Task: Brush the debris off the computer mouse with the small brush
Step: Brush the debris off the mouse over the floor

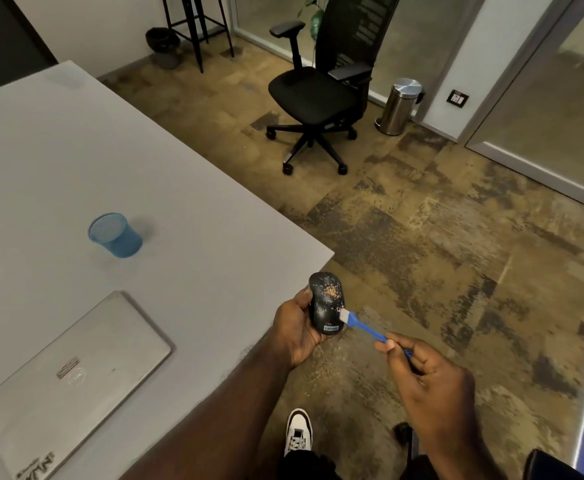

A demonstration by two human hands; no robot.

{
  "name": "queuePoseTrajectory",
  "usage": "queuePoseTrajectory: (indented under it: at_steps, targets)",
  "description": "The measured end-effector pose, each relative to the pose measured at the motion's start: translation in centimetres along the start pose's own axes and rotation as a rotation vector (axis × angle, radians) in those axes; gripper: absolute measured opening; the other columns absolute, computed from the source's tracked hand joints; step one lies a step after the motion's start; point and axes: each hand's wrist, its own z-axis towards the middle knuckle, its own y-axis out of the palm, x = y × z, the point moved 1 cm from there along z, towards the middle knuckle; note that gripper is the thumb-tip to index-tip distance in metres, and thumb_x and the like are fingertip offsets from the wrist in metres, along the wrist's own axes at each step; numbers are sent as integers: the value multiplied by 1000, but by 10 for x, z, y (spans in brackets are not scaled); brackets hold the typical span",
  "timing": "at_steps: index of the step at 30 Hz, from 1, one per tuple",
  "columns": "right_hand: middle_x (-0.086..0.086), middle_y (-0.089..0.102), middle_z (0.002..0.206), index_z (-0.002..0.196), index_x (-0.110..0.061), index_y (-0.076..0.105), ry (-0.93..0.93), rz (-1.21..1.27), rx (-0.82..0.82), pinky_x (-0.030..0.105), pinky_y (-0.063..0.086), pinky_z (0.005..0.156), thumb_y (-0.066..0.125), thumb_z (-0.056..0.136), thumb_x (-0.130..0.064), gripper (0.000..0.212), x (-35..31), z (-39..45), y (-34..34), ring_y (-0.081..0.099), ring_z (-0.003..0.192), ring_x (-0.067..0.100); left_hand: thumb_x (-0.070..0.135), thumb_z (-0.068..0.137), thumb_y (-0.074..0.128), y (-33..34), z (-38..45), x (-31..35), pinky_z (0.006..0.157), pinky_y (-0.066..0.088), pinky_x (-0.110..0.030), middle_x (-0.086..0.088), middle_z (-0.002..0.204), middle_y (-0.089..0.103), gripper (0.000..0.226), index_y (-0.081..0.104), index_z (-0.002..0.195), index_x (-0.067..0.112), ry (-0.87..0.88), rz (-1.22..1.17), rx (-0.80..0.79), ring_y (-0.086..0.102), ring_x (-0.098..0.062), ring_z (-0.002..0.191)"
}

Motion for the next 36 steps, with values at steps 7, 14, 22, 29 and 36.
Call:
queuePoseTrajectory:
  at_steps: [7,14,22,29,36]
  targets:
    - [-13,49,40,97,-24,77,-1,-107,-69,10,22,38,64,87,-25,17,18,17,0,44,33,3,24,101,32,9,8,-15,76,58,-48,-25,125,59,45,48,134,-1,6,-10,-10,59,-38,106]
    - [-14,62,57,107,-22,75,-22,-186,-5,10,37,40,65,88,-26,22,26,32,-16,50,40,-4,28,101,30,8,16,-16,93,46,-54,-25,131,57,47,47,136,2,-28,30,-10,58,-39,112]
    - [-9,76,88,98,-29,75,-139,-314,-117,32,58,61,71,81,-26,18,23,26,-14,71,74,9,27,101,30,13,20,-11,86,53,-51,-25,135,54,47,47,136,1,-21,36,-13,53,-42,120]
    - [-8,76,96,106,-21,75,-198,-277,-49,26,58,66,69,85,-21,22,16,44,-16,70,80,2,27,102,29,14,20,-7,83,54,-51,-27,132,57,46,47,135,1,-41,39,-45,60,-38,108]
    - [-9,77,86,93,-25,77,-219,-283,-77,32,58,59,75,78,-17,17,22,36,-18,71,72,7,26,102,29,16,27,-5,87,51,-52,-25,137,53,46,48,135,2,-18,52,-39,50,-43,126]
